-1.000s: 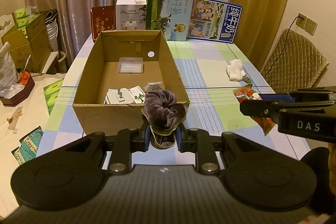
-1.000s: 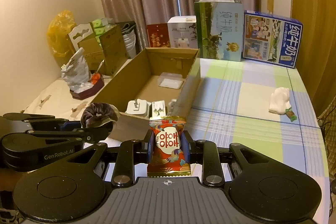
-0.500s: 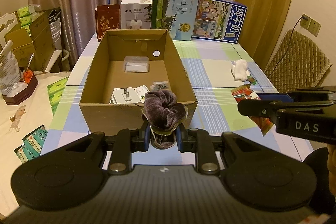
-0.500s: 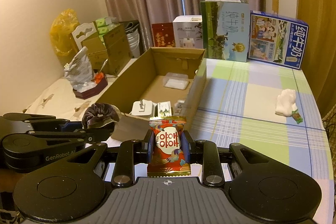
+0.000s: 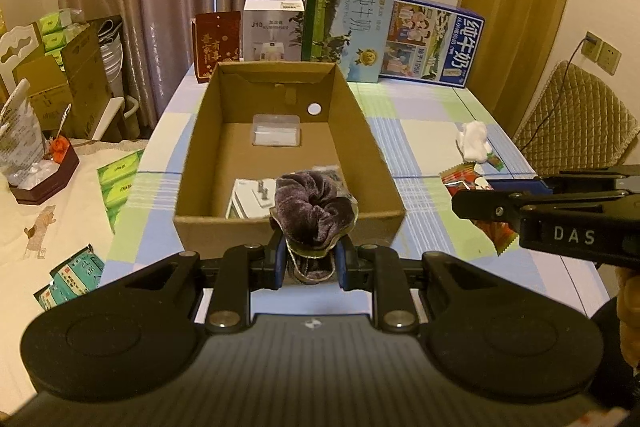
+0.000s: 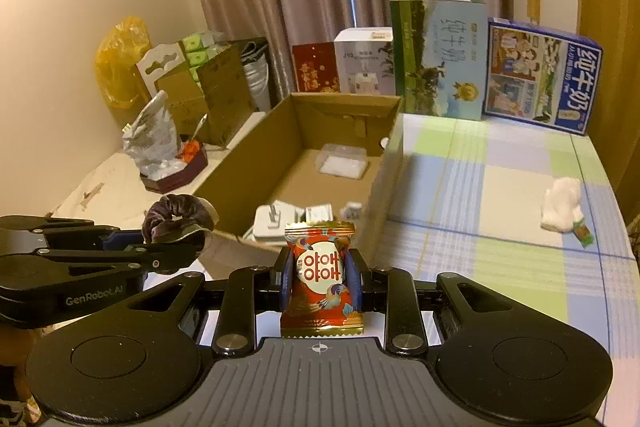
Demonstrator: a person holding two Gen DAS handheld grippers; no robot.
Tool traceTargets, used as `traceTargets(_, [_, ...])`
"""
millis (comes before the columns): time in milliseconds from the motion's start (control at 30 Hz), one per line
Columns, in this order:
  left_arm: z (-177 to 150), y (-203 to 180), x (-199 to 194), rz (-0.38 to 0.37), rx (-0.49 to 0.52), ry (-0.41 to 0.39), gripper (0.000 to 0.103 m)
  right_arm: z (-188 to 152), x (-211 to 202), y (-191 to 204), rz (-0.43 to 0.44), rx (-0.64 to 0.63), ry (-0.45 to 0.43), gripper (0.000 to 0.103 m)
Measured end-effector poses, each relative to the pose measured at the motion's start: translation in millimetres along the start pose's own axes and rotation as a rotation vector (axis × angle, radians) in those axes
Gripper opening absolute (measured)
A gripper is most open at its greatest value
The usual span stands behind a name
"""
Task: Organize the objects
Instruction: 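Lift and carry the scrunchie and red candy packet over the cardboard box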
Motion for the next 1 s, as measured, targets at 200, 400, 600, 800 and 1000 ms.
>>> traceTargets(200, [21, 16, 14, 0.002, -0.003, 0.002, 0.019, 20, 20, 1, 0.010, -0.001, -0.004, 0.025])
traceTargets(400, [44, 35, 39, 0.007, 0.017, 0.018, 0.020, 40, 48, -4, 0.013, 0.014, 0.001, 0.025])
traceTargets(600, [63, 47, 70, 0.019, 0.044, 0.037, 0.020, 58, 79, -14, -0.003, 0.028, 0.014, 0.025])
traceTargets(800, [77, 56, 100, 0.020, 0.054, 0.059, 0.020, 73, 105, -19, -0.006, 0.034, 0.021, 0.025])
traceTargets(1000, [85, 61, 120, 0.024, 0.077, 0.069, 0.020, 82, 124, -23, -0.005, 0.038, 0.030, 0.025])
Point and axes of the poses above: each gripper's, at about its wrist camera, not at the fingertips, and x roughly the way its jaws point, y to its left, z to its top, the point moved 6 cm from there along x, roughly the way its jaws point, and after that the axes turned 2 degrees about z, right-handed, at the moved point
